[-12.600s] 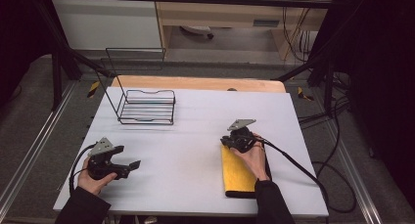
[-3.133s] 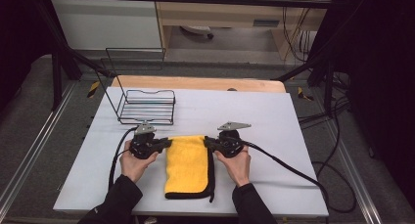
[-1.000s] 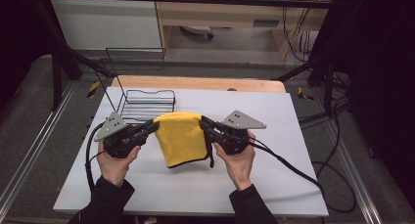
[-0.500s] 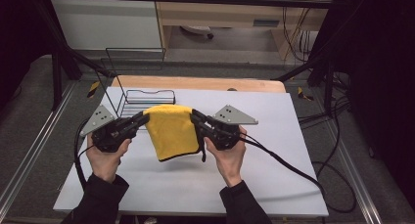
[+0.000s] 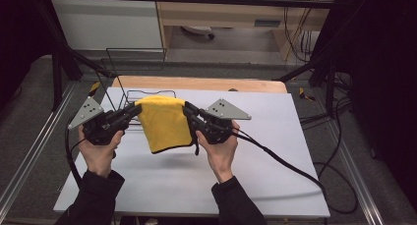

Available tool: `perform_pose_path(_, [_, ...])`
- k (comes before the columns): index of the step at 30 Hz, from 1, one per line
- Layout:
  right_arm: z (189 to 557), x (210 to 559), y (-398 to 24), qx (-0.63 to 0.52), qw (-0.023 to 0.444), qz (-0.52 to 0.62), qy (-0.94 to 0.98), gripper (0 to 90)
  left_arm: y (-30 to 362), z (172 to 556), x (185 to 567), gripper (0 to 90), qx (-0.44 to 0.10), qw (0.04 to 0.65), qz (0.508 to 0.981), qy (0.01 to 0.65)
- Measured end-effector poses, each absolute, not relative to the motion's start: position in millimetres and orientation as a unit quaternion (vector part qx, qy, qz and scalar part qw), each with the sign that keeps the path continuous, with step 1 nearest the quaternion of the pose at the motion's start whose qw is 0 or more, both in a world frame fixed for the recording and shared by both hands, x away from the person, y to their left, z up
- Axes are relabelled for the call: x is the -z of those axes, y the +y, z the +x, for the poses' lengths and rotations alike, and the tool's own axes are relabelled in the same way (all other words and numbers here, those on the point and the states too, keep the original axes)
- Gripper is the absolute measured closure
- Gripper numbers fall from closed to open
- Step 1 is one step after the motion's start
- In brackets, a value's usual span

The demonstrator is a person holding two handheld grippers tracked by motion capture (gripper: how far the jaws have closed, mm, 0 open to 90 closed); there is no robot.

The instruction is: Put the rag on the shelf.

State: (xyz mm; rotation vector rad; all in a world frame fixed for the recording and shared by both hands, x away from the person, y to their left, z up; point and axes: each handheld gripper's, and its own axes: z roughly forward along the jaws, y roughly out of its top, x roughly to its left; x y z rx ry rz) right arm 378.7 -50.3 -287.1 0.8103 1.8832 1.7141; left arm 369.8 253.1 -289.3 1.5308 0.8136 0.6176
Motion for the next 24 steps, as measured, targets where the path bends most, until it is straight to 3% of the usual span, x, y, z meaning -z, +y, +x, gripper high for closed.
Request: perform_pose_path(24, [393, 260, -17, -0.649, 0.249, 0.273, 0.665, 82.1, 280, 379, 261, 83.2, -0.303, 0.625, 0.626, 0.354])
